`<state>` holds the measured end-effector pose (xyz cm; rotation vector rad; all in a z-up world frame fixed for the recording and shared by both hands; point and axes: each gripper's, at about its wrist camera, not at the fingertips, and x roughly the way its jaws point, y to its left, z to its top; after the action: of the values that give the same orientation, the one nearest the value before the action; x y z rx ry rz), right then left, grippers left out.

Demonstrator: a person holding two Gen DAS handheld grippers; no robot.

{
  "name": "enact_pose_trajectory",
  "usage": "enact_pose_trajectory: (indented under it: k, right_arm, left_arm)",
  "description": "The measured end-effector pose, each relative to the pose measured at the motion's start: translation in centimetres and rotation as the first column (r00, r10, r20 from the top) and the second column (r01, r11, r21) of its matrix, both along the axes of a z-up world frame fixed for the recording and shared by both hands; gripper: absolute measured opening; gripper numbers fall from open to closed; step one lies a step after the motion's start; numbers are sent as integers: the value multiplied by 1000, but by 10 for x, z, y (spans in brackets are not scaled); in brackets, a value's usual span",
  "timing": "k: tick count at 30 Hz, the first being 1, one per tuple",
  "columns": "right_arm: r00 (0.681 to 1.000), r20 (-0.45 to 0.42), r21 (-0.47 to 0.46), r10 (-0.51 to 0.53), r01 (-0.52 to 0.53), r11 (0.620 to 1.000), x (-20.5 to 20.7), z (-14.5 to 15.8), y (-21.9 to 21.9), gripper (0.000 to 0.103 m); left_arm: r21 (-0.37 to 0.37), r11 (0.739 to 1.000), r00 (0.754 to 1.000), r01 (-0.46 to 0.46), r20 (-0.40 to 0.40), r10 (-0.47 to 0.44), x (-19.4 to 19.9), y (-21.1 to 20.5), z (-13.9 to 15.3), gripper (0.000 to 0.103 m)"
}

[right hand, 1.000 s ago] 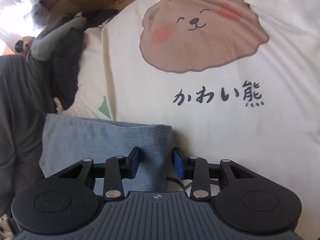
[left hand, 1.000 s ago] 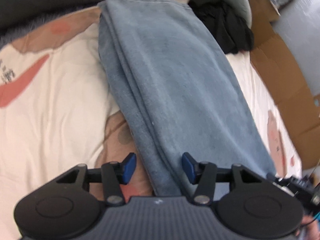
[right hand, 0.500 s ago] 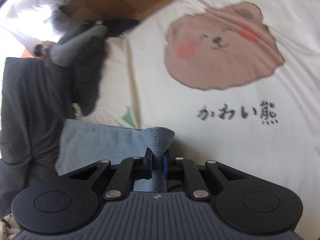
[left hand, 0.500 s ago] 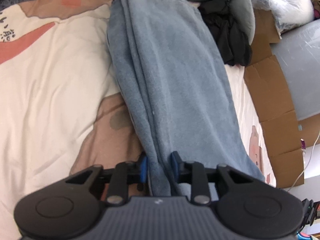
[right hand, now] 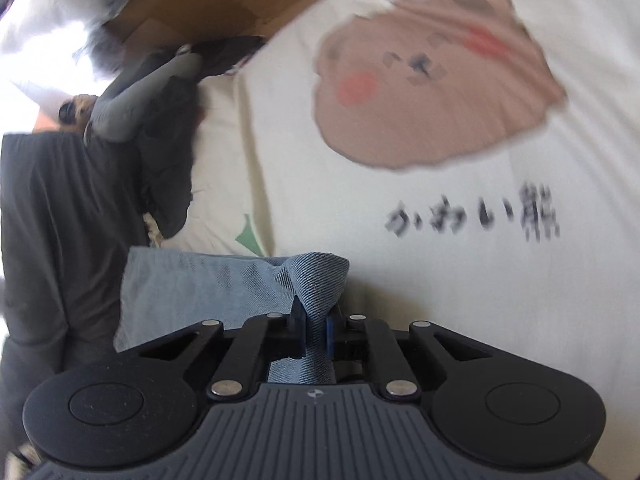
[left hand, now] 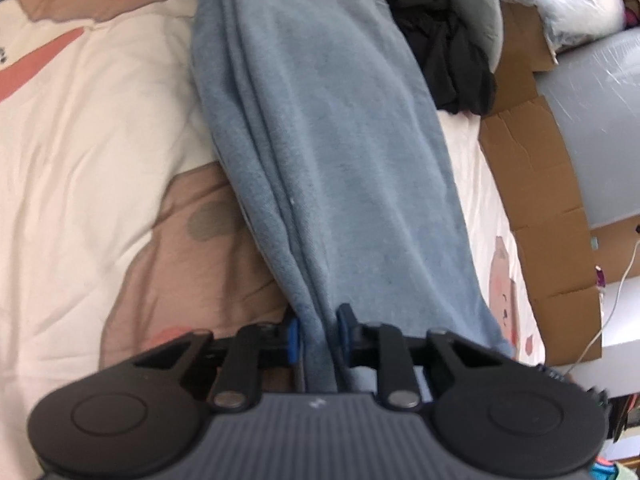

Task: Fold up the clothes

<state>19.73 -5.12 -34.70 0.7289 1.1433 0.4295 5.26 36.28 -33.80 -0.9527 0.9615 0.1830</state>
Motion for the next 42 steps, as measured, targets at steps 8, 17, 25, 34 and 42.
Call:
enact_pose_trajectory:
  k: [8, 17, 25, 34, 42]
  right_arm:
    - [997, 70, -99, 25, -18, 995, 46, 49, 0, 7]
    - [987, 93, -218, 132, -109, 970, 122, 71, 2, 6]
    - [980, 81, -273, 180, -152, 950, 176, 63, 13, 6]
    - [975, 66, -331, 212, -179, 926, 214, 49, 31, 8]
    - [976, -42, -342, 212, -214, 915, 177, -1, 9, 45]
  left_arm:
    - [-78, 997, 1000, 6, 24, -4, 10, -28, -1, 19]
    - [-128, 992, 999, 25, 48, -19, 44, -71, -13, 18]
    - [-145, 989, 997, 35, 67, -26, 65, -92, -18, 18]
    - [-127, 992, 999, -2, 49, 8, 62, -111, -16, 16]
    - [-109, 994, 999, 8, 33, -4, 35, -103, -15, 26]
